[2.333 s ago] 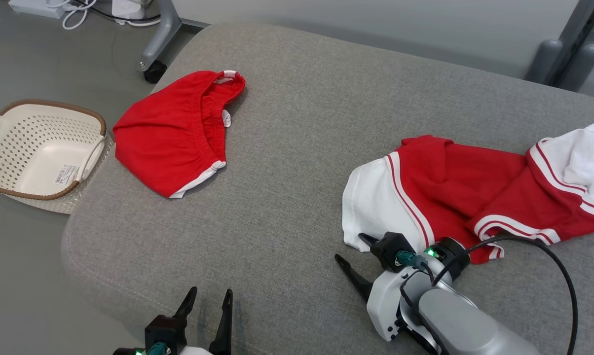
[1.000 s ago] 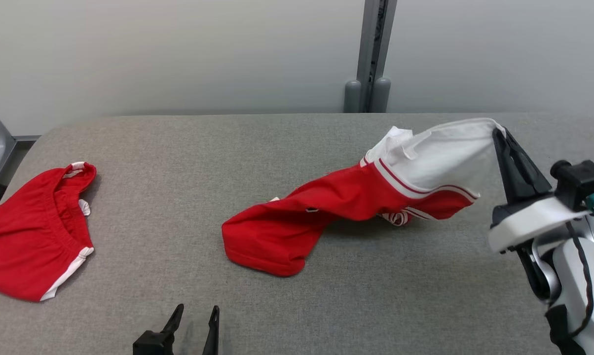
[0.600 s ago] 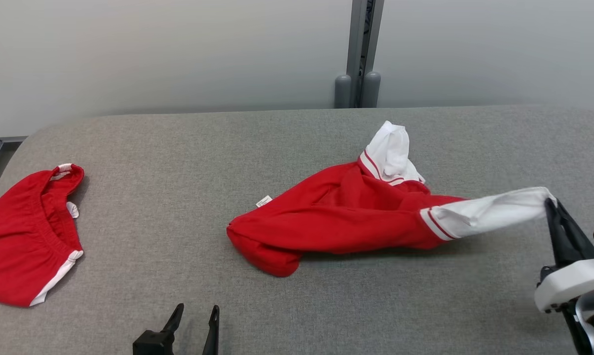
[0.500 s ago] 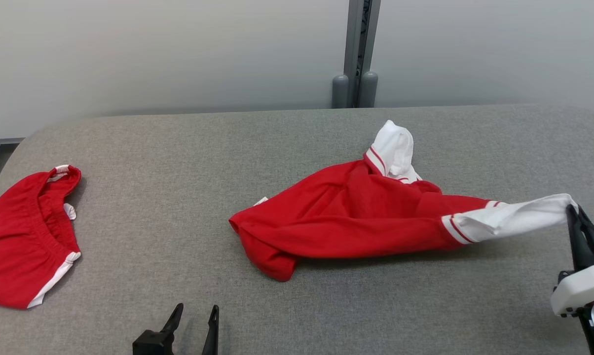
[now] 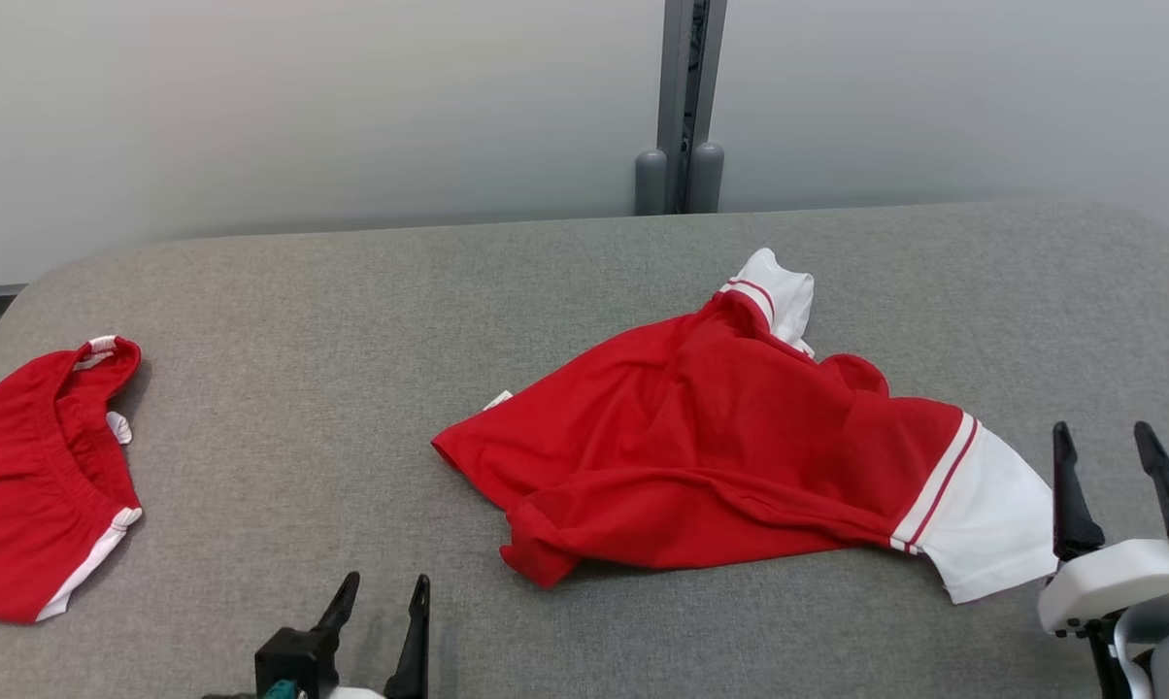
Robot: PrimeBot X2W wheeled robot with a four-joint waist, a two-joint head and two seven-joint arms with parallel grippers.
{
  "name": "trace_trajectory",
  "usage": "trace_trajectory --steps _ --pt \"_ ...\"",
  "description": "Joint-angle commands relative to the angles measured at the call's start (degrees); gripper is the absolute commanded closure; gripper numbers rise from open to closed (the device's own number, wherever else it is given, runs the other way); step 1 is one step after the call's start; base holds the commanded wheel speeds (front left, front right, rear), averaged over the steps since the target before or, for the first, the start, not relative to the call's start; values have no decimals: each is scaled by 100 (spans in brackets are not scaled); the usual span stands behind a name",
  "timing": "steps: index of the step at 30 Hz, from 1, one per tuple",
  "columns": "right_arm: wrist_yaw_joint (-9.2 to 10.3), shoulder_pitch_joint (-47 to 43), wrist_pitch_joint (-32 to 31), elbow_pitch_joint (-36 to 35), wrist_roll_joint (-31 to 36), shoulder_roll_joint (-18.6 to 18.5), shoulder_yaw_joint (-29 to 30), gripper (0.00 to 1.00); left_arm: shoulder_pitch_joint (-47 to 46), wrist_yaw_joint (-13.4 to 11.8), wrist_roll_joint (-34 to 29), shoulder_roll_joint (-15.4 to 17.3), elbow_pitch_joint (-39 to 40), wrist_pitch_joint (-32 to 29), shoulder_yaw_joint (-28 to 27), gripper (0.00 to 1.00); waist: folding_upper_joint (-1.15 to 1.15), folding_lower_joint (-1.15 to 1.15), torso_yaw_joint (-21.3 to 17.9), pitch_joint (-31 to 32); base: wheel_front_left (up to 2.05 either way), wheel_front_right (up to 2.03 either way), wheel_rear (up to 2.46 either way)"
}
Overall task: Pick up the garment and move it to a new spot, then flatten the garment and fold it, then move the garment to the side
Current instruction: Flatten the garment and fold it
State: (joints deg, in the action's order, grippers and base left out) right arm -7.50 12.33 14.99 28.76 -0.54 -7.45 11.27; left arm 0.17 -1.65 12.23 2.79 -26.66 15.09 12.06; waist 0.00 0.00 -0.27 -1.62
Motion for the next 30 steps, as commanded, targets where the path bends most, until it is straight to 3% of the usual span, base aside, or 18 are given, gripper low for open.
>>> trace_trajectory --steps 1,8,19,23,24,26,30 --pt "2 -47 27 -84 -30 58 -62 0 -165 -19 78 23 48 11 -16 0 0 0 -43 -47 0 0 0" --pt "2 -3 27 -188 -92 207 -393 0 -1059 52 404 23 -252 11 59 0 0 0 -120 -332 0 0 0" --pt "2 320 27 -320 -205 285 -900 0 -2944 411 1149 21 -2439 -393 378 0 0 0 -444 -794 0 0 0" --pt "2 379 27 -346 -255 285 -954 0 -3292 390 1313 26 -2930 -565 514 0 0 0 -560 -943 0 0 0" --pt "2 378 27 -347 -258 277 -943 0 -3357 372 1318 24 -3041 -605 552 11 0 0 -577 -967 0 0 0" --pt "2 378 27 -373 -279 250 -912 0 -3538 410 1245 23 -3253 -521 682 100 0 0 -601 -1010 0 0 0" --pt "2 353 27 -407 -296 242 -860 0 -3756 449 1180 52 -3346 -377 744 100 0 0 -590 -1018 0 0 0"
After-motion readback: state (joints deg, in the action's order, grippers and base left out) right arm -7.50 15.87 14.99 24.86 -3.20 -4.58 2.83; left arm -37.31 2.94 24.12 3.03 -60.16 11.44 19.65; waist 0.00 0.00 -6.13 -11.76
